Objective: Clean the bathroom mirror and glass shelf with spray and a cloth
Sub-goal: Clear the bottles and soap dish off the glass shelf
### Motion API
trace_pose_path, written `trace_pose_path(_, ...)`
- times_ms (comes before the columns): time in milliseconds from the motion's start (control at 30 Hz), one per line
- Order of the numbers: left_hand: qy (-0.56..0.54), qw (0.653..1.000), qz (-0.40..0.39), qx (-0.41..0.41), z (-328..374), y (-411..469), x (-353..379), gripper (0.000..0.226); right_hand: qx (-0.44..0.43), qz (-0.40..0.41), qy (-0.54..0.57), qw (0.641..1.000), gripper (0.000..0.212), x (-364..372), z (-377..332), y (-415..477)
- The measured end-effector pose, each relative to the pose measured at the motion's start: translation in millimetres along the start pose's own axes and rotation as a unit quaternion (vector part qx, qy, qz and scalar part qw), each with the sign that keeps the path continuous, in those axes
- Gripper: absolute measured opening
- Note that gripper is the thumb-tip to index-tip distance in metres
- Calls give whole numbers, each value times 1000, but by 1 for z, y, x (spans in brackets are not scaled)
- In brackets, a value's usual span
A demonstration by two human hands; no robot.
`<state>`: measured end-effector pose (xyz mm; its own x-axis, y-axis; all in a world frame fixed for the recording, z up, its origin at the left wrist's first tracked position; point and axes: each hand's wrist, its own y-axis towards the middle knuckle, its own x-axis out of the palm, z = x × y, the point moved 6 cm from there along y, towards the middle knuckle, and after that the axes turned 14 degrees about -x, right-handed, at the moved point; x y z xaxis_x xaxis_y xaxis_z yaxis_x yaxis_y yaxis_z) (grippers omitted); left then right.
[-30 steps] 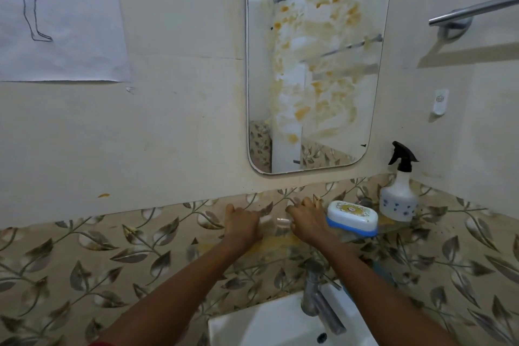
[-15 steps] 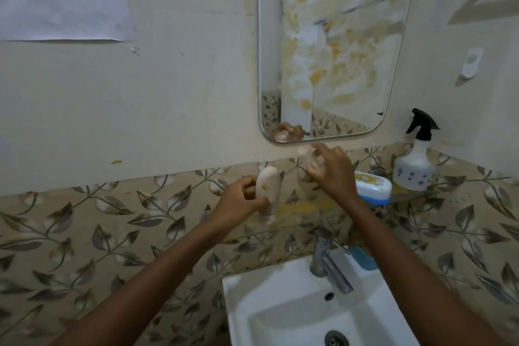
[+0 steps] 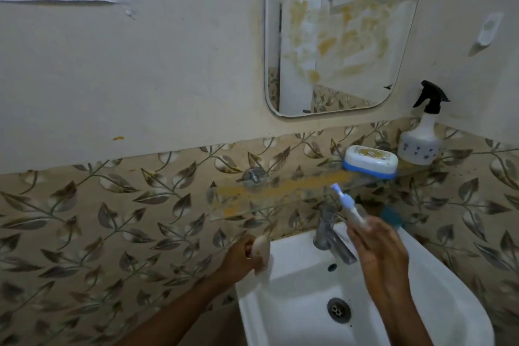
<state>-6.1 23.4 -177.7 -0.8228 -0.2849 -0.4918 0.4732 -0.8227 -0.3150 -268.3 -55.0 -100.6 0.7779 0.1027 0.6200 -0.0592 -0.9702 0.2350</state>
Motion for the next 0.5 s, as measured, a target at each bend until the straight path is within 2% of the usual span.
trace_pose_path(33,-5,1000,23,-4,-5,6,-1,44,14,-6,-8,1000,5,-9,13,-9)
trace_pose_path(100,-11,998,64,-8,-12,19,-1,39,2,-62,-105,992,23,-25,37,-26)
trace_pose_path(133,-9,997,78,-7,-15,24,-1,38,29,-73,-131,988,33,-34,53,-32)
trace_pose_path(167,-7,996,85,-7,-19,31,1,37,99,-73,-109,986,30,-41,80,-37)
trace_pose_path(200,-6,996,87,-9,-23,35,4,37,133,-74,-48,987,23,-38,95,-48)
trace_pose_path(233,-6,996,87,-14,-28,40,7,38,105,-106,-64,987,26,-42,106,-46)
trace_pose_path(267,-4,996,89,-23,-32,45,10,39,100,-98,-40,989,31,-54,116,-39)
trace_pose_path(300,-2,995,92,-33,-37,49,13,40,170,-43,21,984,31,-58,132,-42)
trace_pose_path(333,1,994,96,-43,-42,54,16,40,82,-43,-95,991,29,-61,131,-38)
trace_pose_path(367,3,994,99,-49,-46,58,19,39,110,-78,-117,984,57,-66,142,-39)
trace_pose_path(400,2,993,100,-56,-49,61,22,36,122,-121,-131,976,76,-67,149,-40)
trace_pose_path(433,0,993,103,-59,-51,63,24,33,127,-131,-118,976,71,-65,153,-42)
trace_pose_path(467,2,992,107,-63,-51,64,24,32,132,-125,-78,980,56,-54,147,-41)
trace_pose_path(500,4,991,114,-65,-52,65,25,32,127,-130,-97,979,46,-49,146,-38)
